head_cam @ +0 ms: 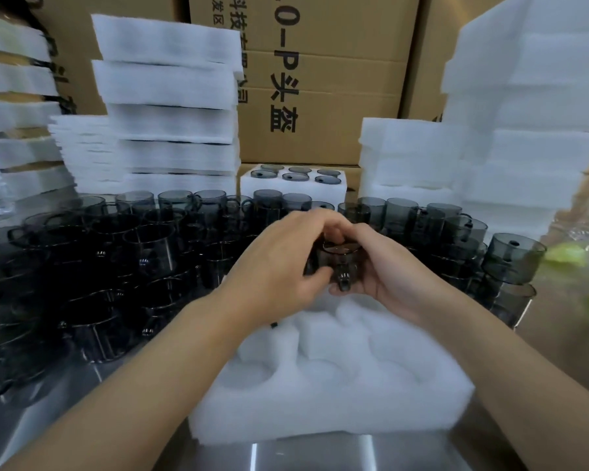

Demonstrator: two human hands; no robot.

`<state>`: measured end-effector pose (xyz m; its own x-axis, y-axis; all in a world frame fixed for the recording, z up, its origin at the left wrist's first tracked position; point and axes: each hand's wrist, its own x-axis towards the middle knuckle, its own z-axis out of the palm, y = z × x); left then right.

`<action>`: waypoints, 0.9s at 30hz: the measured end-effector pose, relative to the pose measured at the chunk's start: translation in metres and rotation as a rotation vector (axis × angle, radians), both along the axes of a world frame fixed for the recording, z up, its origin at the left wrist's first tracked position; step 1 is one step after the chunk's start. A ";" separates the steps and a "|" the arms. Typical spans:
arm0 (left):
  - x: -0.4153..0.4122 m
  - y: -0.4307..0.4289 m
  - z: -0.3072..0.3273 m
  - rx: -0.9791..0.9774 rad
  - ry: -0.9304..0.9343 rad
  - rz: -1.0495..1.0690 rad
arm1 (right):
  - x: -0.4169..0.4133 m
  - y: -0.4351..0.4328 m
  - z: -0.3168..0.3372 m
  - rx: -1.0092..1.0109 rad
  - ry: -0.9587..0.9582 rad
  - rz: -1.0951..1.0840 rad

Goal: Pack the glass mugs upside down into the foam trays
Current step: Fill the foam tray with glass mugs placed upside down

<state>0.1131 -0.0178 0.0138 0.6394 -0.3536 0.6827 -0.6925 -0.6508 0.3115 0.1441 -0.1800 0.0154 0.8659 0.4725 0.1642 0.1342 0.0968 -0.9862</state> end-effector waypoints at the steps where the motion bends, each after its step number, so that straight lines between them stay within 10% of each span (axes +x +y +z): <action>1: 0.002 0.001 -0.002 -0.060 0.011 -0.004 | 0.000 0.000 0.000 0.014 0.010 -0.004; 9: 0.015 0.009 -0.012 -0.429 0.430 -0.134 | 0.001 -0.001 -0.005 0.014 -0.107 0.035; 27: 0.011 0.012 -0.010 -0.444 0.522 -0.182 | 0.001 -0.001 -0.009 -0.115 -0.292 0.037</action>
